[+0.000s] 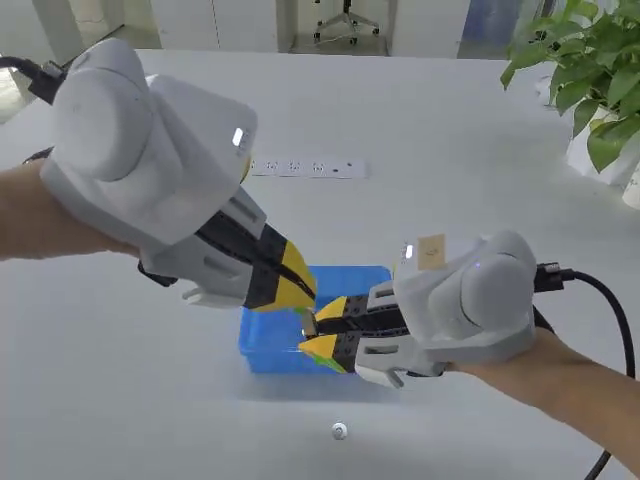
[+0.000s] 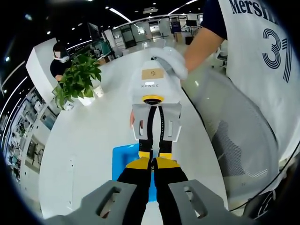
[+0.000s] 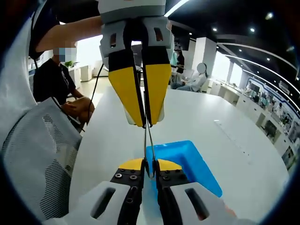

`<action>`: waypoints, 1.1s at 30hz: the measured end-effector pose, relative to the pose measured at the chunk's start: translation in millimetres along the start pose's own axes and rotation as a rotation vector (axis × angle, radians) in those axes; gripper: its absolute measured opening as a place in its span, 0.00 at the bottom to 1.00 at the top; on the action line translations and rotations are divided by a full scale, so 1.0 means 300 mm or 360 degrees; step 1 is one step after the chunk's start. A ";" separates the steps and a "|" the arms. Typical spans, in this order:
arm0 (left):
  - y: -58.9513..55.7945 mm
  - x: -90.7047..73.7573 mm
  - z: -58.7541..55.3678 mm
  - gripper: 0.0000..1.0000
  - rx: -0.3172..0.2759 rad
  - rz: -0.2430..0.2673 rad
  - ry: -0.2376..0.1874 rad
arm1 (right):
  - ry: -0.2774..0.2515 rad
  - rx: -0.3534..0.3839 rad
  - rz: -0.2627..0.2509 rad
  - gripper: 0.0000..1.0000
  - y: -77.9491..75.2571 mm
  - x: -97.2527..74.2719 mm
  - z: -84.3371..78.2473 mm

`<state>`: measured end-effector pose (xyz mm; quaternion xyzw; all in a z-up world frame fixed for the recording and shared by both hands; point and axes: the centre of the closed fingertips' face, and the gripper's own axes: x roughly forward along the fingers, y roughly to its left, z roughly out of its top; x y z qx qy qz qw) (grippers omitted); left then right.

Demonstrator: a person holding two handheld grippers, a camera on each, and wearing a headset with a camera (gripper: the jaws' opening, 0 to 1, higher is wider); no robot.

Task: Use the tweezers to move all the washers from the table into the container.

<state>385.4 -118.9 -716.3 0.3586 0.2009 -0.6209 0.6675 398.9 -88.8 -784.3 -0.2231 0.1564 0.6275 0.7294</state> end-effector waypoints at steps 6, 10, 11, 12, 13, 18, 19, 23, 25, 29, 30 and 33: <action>0.038 0.003 -0.021 0.05 0.0000 0.0009 0.0008 | 0.0002 -0.0002 -0.0010 0.10 -0.042 0.023 -0.002; 0.071 0.016 -0.048 0.05 -0.0016 0.0017 0.0011 | 0.0009 0.0009 -0.0014 0.10 -0.070 0.041 -0.015; 0.075 0.018 -0.053 0.05 -0.0016 0.0016 0.0016 | 0.0009 0.0010 -0.0015 0.10 -0.079 0.049 -0.018; 0.079 0.022 -0.060 0.05 -0.0019 0.0005 0.0021 | 0.0012 0.0016 -0.0009 0.10 -0.083 0.057 -0.020; 0.081 0.026 -0.066 0.05 -0.0022 -0.0003 0.0024 | 0.0016 0.0012 -0.0007 0.10 -0.084 0.064 -0.023; 0.102 0.045 -0.104 0.05 -0.0039 -0.0017 0.0041 | 0.0045 0.0005 0.0007 0.10 -0.101 0.095 -0.048; 0.107 0.049 -0.111 0.05 -0.0044 -0.0019 0.0039 | 0.0045 0.0015 0.0006 0.10 -0.108 0.099 -0.054; 0.130 0.066 -0.140 0.05 -0.0071 -0.0019 0.0039 | 0.0061 0.0027 -0.0001 0.10 -0.128 0.113 -0.077; 0.134 0.076 -0.147 0.05 -0.0079 -0.0027 0.0038 | 0.0059 0.0047 0.0003 0.10 -0.135 0.122 -0.088; 0.137 0.107 -0.169 0.05 -0.0070 -0.0045 0.0067 | 0.0087 0.0046 0.0016 0.10 -0.136 0.140 -0.118; 0.137 0.112 -0.174 0.05 -0.0076 -0.0052 0.0068 | 0.0092 0.0045 0.0018 0.10 -0.137 0.143 -0.124; 0.141 0.129 -0.188 0.05 -0.0090 -0.0058 0.0073 | 0.0105 0.0071 0.0019 0.10 -0.145 0.152 -0.150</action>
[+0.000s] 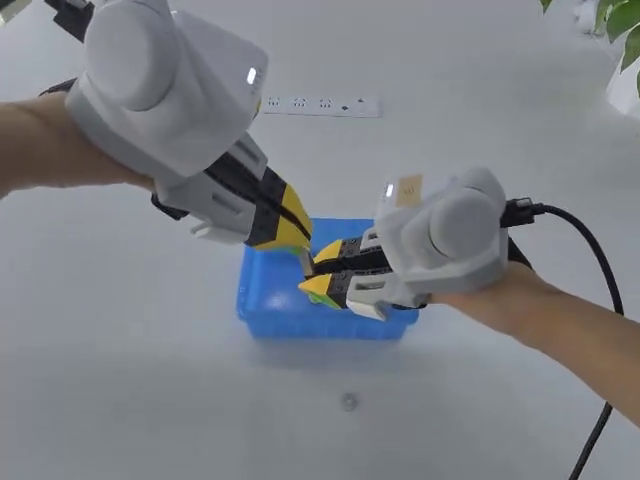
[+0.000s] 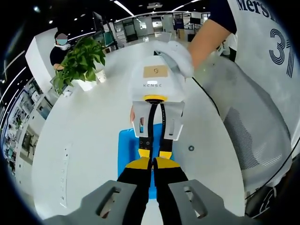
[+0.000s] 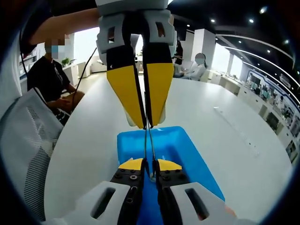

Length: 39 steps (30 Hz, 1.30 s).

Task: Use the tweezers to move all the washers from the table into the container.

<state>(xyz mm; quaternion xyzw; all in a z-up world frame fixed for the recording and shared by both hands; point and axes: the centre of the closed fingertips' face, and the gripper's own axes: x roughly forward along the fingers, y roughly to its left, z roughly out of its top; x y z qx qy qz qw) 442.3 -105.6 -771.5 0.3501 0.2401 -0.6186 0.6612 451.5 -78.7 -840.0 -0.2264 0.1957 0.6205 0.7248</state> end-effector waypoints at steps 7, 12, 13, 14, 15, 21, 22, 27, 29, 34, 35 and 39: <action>0.008 0.024 -0.011 0.05 -0.0007 -0.0013 0.0015 | 0.0004 0.0038 0.0001 0.10 -0.010 0.012 -0.023; 0.009 0.028 -0.008 0.05 -0.0010 -0.0020 0.0014 | -0.0005 0.0071 0.0000 0.11 -0.011 0.012 -0.025; 0.007 0.029 -0.009 0.05 -0.0006 -0.0023 0.0016 | -0.0005 0.0081 0.0003 0.11 -0.010 0.012 -0.026; 0.006 0.030 -0.009 0.05 -0.0004 -0.0024 0.0018 | -0.0003 0.0082 0.0000 0.11 -0.010 0.012 -0.027; 0.005 0.031 -0.010 0.05 -0.0003 -0.0026 0.0021 | 0.0003 0.0073 -0.0008 0.11 -0.011 0.012 -0.028; -0.005 0.028 -0.008 0.05 0.0008 -0.0030 0.0035 | 0.0003 0.0079 -0.0032 0.12 -0.012 0.010 -0.027; -0.006 0.026 -0.007 0.05 0.0007 -0.0028 0.0038 | 0.0001 0.0085 -0.0030 0.12 -0.011 0.009 -0.026; -0.009 0.012 0.005 0.05 0.0018 -0.0014 0.0038 | -0.0007 0.0077 -0.0040 0.13 -0.006 -0.007 -0.013; -0.010 0.007 0.014 0.05 0.0023 -0.0010 0.0034 | -0.0014 0.0079 -0.0047 0.13 -0.007 -0.015 -0.007; -0.016 -0.014 0.042 0.05 0.0052 0.0006 0.0034 | -0.0037 0.0074 -0.0068 0.13 -0.001 -0.040 0.016; -0.018 -0.019 0.048 0.05 0.0057 0.0008 0.0033 | -0.0043 0.0073 -0.0072 0.13 0.001 -0.045 0.021; -0.030 -0.040 0.078 0.05 0.0082 0.0016 0.0033 | -0.0054 0.0029 -0.0102 0.12 0.016 -0.071 0.046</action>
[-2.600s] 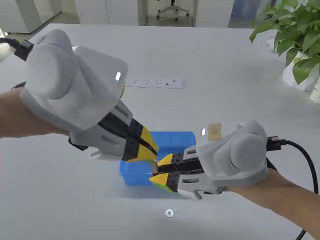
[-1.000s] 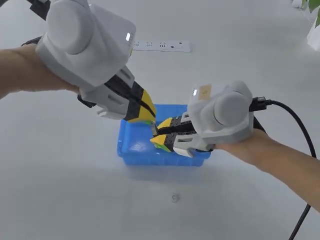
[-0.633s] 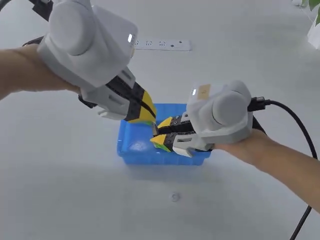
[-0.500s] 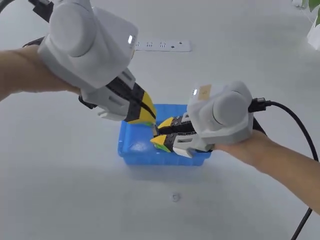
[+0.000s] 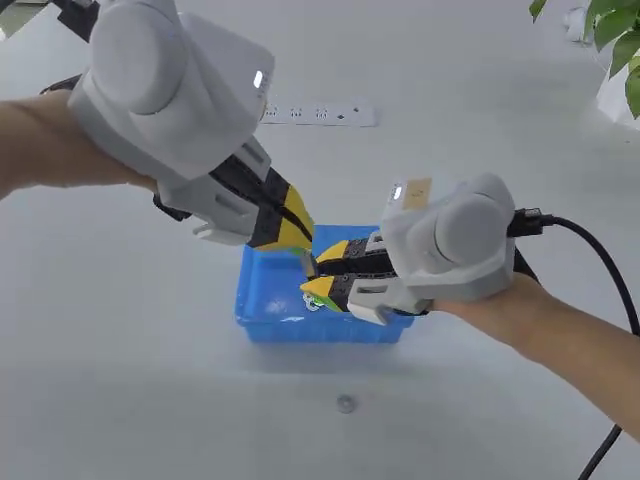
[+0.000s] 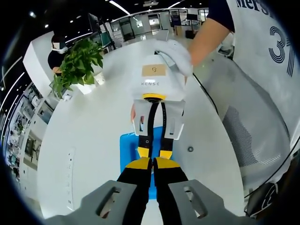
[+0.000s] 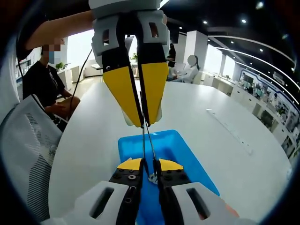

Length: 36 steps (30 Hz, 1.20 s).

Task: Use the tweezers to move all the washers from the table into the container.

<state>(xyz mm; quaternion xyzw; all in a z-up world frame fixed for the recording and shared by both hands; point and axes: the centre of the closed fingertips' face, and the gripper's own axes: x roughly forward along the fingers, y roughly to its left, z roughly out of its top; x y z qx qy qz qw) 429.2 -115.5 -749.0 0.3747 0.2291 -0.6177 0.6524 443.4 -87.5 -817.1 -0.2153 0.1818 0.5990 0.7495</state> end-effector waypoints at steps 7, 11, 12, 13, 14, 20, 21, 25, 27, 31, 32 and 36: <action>-0.036 -0.038 0.046 0.05 0.0047 0.0018 -0.0004 | -0.0035 -0.0028 -0.0023 0.12 0.030 -0.052 0.042; -0.071 -0.054 0.083 0.05 0.0069 0.0026 -0.0017 | -0.0049 -0.0047 -0.0020 0.12 0.062 -0.079 0.058; -0.081 -0.057 0.090 0.05 0.0072 0.0025 -0.0017 | -0.0049 -0.0054 -0.0019 0.12 0.073 -0.086 0.061; -0.084 -0.057 0.091 0.05 0.0071 0.0026 -0.0018 | -0.0049 -0.0058 -0.0019 0.12 0.081 -0.090 0.062; -0.091 -0.059 0.097 0.05 0.0064 0.0032 -0.0027 | -0.0049 -0.0060 -0.0019 0.12 0.088 -0.094 0.062; -0.142 -0.051 0.120 0.05 0.0047 0.0021 -0.0060 | -0.0027 -0.0088 -0.0009 0.12 0.135 -0.127 0.042; -0.151 -0.048 0.125 0.05 0.0044 0.0020 -0.0067 | -0.0025 -0.0090 -0.0011 0.12 0.141 -0.131 0.039; -0.176 -0.034 0.147 0.05 0.0018 0.0019 -0.0105 | -0.0027 -0.0071 -0.0013 0.11 0.170 -0.151 0.023; -0.189 -0.023 0.152 0.05 0.0007 0.0014 -0.0122 | -0.0022 -0.0059 -0.0014 0.11 0.182 -0.156 0.013; -0.217 -0.007 0.154 0.05 0.0002 -0.0006 -0.0126 | -0.0008 -0.0050 -0.0014 0.11 0.205 -0.161 -0.006; -0.226 -0.004 0.155 0.05 -0.0004 -0.0013 -0.0130 | -0.0009 -0.0044 -0.0010 0.11 0.211 -0.161 -0.009; -0.255 0.011 0.151 0.05 -0.0028 -0.0025 -0.0141 | -0.0004 -0.0032 0.0003 0.11 0.234 -0.160 -0.022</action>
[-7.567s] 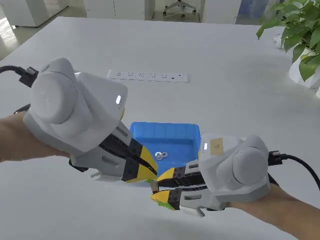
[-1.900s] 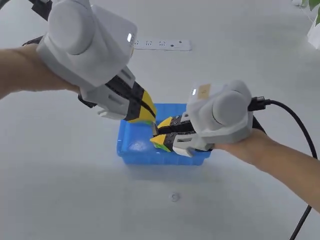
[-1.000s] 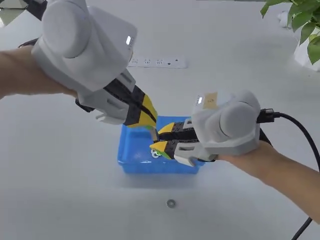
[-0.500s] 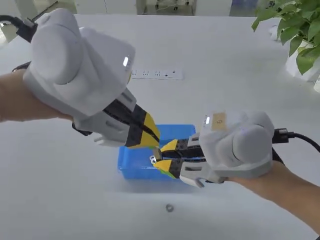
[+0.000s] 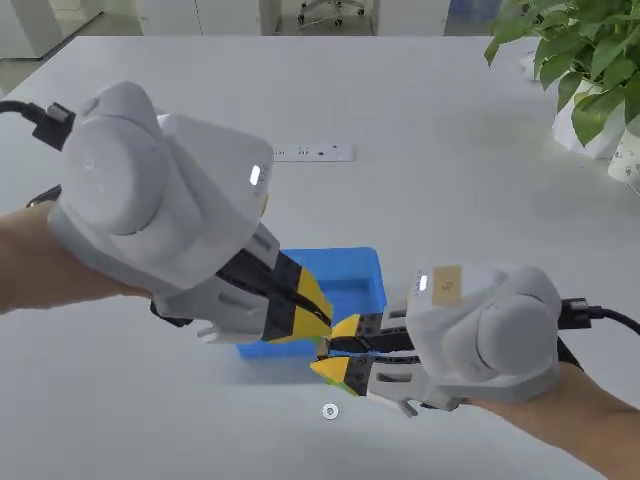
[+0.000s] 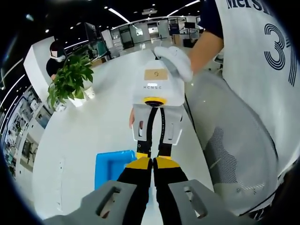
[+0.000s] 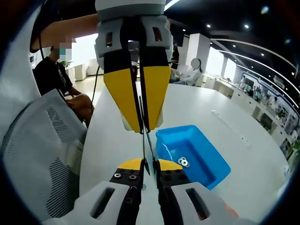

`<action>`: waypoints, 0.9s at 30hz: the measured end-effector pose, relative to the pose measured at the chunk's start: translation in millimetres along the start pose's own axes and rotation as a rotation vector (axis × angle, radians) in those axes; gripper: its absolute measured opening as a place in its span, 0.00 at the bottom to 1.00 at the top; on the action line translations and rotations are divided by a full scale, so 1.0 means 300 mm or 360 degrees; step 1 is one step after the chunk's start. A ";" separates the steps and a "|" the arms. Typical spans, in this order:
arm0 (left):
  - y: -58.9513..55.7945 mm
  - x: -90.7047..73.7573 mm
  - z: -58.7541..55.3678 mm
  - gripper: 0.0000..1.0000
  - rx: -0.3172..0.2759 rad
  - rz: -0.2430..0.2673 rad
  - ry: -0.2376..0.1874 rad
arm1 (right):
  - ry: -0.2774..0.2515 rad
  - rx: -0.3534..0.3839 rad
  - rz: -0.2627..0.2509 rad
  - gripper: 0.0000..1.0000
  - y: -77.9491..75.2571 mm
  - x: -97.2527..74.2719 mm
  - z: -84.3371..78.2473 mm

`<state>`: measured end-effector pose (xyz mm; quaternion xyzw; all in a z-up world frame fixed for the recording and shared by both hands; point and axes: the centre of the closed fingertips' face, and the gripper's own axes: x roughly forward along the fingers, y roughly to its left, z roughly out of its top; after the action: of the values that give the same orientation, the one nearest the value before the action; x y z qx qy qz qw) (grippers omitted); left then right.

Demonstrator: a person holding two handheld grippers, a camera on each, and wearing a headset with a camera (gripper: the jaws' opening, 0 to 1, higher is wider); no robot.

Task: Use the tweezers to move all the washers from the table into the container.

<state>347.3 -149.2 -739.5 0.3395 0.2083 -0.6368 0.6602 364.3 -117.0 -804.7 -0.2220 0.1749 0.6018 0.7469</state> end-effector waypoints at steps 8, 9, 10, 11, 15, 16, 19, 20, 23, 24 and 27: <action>-0.034 0.026 -0.029 0.05 -0.0055 -0.0028 -0.0003 | 0.0041 0.0010 0.0041 0.11 0.049 0.015 -0.045; -0.037 0.030 -0.032 0.05 -0.0065 -0.0031 -0.0004 | 0.0041 0.0019 0.0044 0.12 0.051 0.016 -0.050; -0.040 0.032 -0.034 0.05 -0.0068 -0.0034 0.0000 | 0.0039 0.0028 0.0049 0.12 0.053 0.018 -0.054; -0.042 0.037 -0.039 0.05 -0.0067 -0.0035 0.0006 | 0.0043 0.0043 0.0050 0.12 0.053 0.019 -0.059; -0.045 0.047 -0.046 0.05 -0.0087 -0.0046 -0.0004 | 0.0055 0.0048 0.0059 0.12 0.060 0.021 -0.071; -0.047 0.052 -0.050 0.05 -0.0098 -0.0052 -0.0008 | 0.0062 0.0047 0.0064 0.12 0.062 0.024 -0.077; -0.044 0.062 -0.066 0.05 -0.0126 -0.0047 -0.0002 | 0.0078 0.0062 0.0062 0.12 0.061 0.030 -0.096; -0.047 0.066 -0.067 0.05 -0.0129 -0.0051 -0.0003 | 0.0080 0.0077 0.0064 0.12 0.062 0.031 -0.100; -0.051 0.074 -0.074 0.05 -0.0134 -0.0064 0.0004 | 0.0075 0.0108 0.0076 0.12 0.067 0.039 -0.108; -0.051 0.077 -0.079 0.05 -0.0138 -0.0067 0.0010 | 0.0077 0.0113 0.0081 0.12 0.070 0.044 -0.113; -0.053 0.082 -0.088 0.05 -0.0143 -0.0074 0.0018 | 0.0088 0.0116 0.0086 0.12 0.075 0.050 -0.120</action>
<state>338.4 -147.1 -777.8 0.3081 0.2484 -0.6400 0.6586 345.9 -120.2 -845.5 -0.2064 0.2231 0.6086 0.7330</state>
